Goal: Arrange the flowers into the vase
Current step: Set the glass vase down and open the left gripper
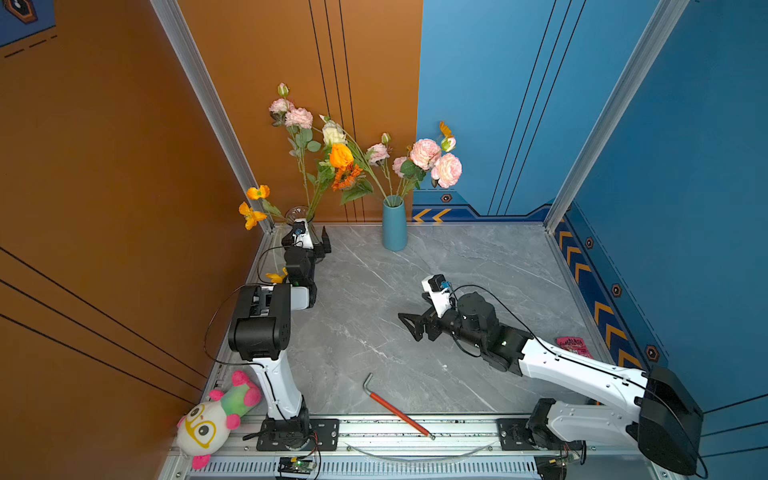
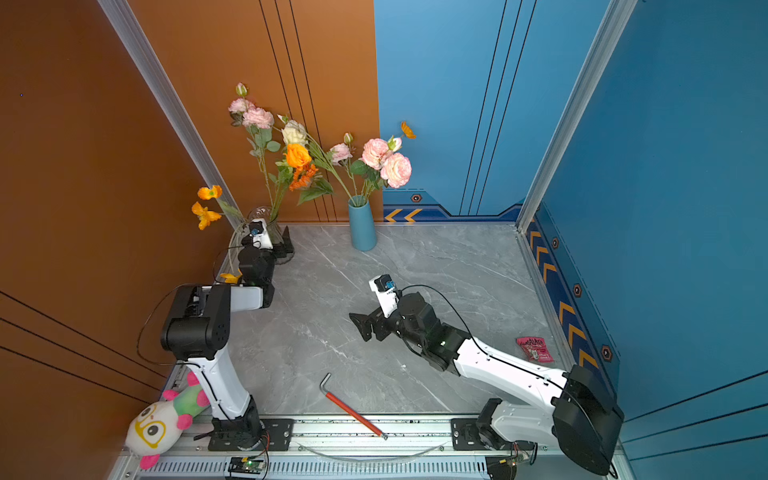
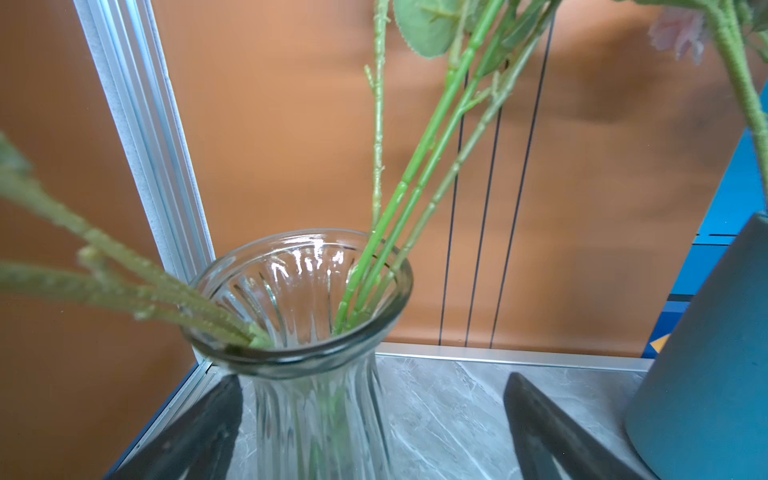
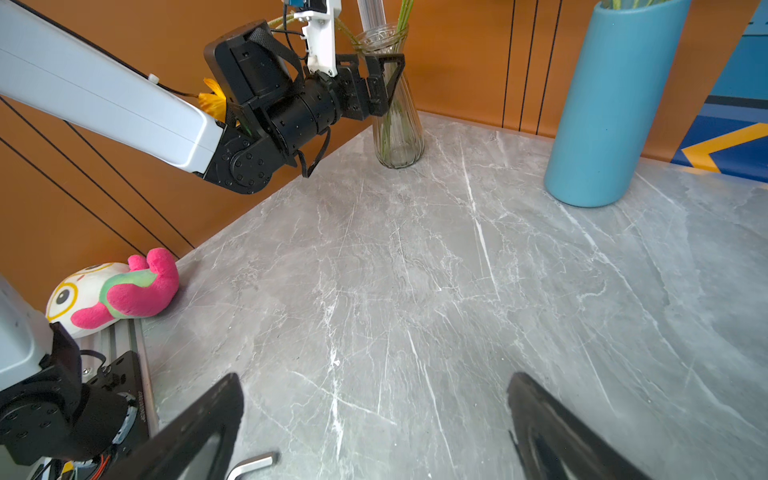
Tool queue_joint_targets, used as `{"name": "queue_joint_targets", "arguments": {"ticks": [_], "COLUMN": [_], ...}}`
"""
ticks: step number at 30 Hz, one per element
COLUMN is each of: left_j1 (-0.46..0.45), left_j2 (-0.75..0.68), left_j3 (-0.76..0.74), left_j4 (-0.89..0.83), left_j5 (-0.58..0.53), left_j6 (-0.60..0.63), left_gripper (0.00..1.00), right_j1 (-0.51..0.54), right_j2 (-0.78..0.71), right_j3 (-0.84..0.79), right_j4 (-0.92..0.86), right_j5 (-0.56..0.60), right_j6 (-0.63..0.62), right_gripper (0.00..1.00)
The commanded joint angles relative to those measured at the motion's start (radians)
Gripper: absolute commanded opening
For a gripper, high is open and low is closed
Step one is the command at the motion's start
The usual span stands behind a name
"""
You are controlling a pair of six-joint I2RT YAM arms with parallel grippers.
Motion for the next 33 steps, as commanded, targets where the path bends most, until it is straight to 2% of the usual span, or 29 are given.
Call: {"name": "queue_joint_targets", "arguments": {"ticks": [1,4,8,17,21,24,28,33], "left_j1": [-0.029,-0.058,-0.065,-0.128,-0.159,-0.182,-0.214,-0.312], "left_j2": [-0.063,-0.116,-0.204,-0.435,-0.549,-0.640,-0.800,-0.998], "left_j3": [-0.055,-0.102,-0.171,-0.334,-0.363,-0.376,-0.423,-0.576], "left_j4": [-0.017,-0.033,-0.076,-0.101,-0.223,-0.370,-0.556,-0.585], "left_j5": [-0.063,-0.141,-0.175,-0.120,-0.110,-0.152,-0.156,-0.230], "left_j6": [0.057,0.116,0.107,0.108,0.082,0.044,-0.025,-0.043], "left_gripper": [0.98,0.98,0.98,0.98,0.98,0.98,0.98,0.98], "right_j1": [0.006,0.015,0.024,0.053,0.060,0.060,0.060,0.061], "right_j2": [-0.051,-0.088,-0.123,-0.179,-0.208,-0.234,-0.267,-0.336], "right_j3": [-0.038,-0.047,-0.056,-0.086,-0.106,-0.113,-0.122,-0.166], "right_j4": [-0.049,-0.077,-0.104,-0.109,-0.126,-0.147,-0.179,-0.216], "right_j5": [0.047,0.066,0.085,0.132,0.160,0.184,0.197,0.246], "right_j6": [0.037,0.044,0.047,0.060,0.071,0.079,0.084,0.092], "right_gripper": [1.00,1.00,1.00,1.00,1.00,1.00,1.00,1.00]}}
